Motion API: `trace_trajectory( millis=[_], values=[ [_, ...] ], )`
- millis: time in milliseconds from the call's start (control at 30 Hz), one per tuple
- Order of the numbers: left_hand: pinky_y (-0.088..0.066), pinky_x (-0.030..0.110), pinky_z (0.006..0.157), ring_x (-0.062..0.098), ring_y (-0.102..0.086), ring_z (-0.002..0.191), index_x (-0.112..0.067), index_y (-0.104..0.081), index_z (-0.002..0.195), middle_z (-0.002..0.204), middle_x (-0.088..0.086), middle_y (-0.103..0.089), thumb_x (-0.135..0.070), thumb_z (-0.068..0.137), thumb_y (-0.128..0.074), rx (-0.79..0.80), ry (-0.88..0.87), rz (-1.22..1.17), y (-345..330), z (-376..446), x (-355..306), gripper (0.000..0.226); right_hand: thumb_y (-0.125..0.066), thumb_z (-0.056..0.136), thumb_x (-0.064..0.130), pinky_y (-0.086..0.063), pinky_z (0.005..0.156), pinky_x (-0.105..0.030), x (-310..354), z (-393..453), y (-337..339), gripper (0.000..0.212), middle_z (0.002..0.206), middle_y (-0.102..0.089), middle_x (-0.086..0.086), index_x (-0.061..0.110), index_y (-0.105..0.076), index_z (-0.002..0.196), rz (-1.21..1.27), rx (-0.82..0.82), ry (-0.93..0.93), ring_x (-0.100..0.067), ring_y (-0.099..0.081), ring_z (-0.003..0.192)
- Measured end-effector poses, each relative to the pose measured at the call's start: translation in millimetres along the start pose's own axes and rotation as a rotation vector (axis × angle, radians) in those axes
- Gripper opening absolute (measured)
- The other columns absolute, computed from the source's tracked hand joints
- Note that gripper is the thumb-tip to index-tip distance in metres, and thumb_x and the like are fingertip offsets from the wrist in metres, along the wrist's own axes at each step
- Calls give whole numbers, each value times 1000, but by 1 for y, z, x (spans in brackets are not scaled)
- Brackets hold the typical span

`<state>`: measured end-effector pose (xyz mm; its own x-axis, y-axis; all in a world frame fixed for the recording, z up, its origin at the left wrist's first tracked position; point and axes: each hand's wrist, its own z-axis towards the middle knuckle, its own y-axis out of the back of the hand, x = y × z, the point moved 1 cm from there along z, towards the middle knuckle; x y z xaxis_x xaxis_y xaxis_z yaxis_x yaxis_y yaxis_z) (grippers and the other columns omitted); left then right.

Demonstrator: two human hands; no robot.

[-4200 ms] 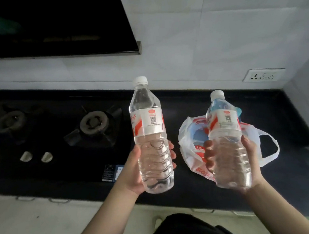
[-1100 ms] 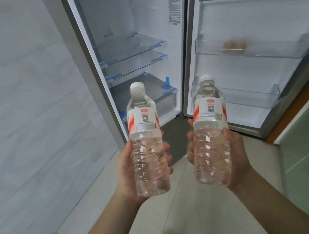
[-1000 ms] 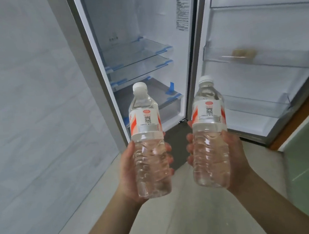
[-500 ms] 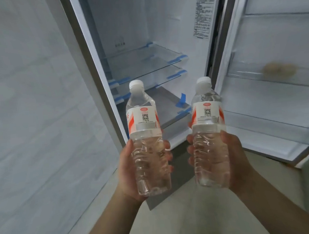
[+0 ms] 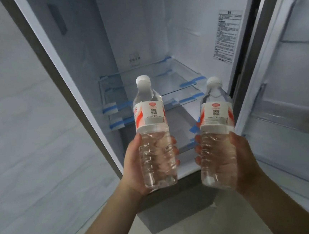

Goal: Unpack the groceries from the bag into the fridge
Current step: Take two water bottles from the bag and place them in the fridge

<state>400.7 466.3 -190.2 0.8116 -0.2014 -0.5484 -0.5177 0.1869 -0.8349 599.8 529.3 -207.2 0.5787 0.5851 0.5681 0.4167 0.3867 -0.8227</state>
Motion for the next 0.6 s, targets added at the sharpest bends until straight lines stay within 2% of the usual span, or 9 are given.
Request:
trace_trajectory(
  millis=[100,233,300,367,433,533,600],
  values=[
    [-56,40,72,29,-66,84,-2,-56,117,99,16,-64,-40,63,-86,-73,-68,62,2,22,-2,73,-93,48,46,-58,72,-38,21,19,10,73,99,-70,-10,12,-70,108,-101,16,26,-24,-70,83],
    [-51,43,83,31,-63,95,1,-50,125,107,17,-63,-36,68,-84,-136,-86,134,14,35,-4,76,-93,42,51,-59,72,-38,33,46,14,71,97,-72,-10,15,-75,100,-178,34,10,-24,-71,84],
    [-51,42,83,30,-63,92,2,-54,121,104,17,-63,-36,65,-86,-173,-86,163,22,38,-5,75,-93,42,51,-59,72,-39,35,64,15,81,99,-71,-11,12,-69,109,-189,16,-11,-26,-71,85],
    [-52,42,82,30,-63,91,1,-57,118,102,17,-63,-36,60,-89,-226,-103,179,31,41,-9,76,-93,43,51,-58,72,-42,35,82,13,98,101,-68,-13,8,-56,123,-192,-12,-27,-28,-70,87],
    [-52,43,81,31,-64,92,1,-53,122,104,18,-63,-38,58,-90,-266,-126,178,40,43,-16,83,-93,44,50,-57,71,-42,33,100,9,107,104,-67,-14,8,-48,131,-205,-34,-36,-29,-70,89],
    [-52,45,80,33,-64,95,-1,-46,131,108,19,-61,-42,56,-92,-316,-184,234,49,49,-34,97,-93,43,49,-57,69,-41,30,125,2,109,108,-69,-13,12,-47,135,-210,-58,-16,-29,-70,91],
    [-55,42,76,31,-66,91,-1,-49,127,104,17,-64,-43,50,-93,-340,-230,288,50,55,-53,98,-94,40,49,-58,66,-39,30,141,-8,106,103,-71,-10,13,-51,131,-231,-45,11,-26,-71,89]
  ],
)
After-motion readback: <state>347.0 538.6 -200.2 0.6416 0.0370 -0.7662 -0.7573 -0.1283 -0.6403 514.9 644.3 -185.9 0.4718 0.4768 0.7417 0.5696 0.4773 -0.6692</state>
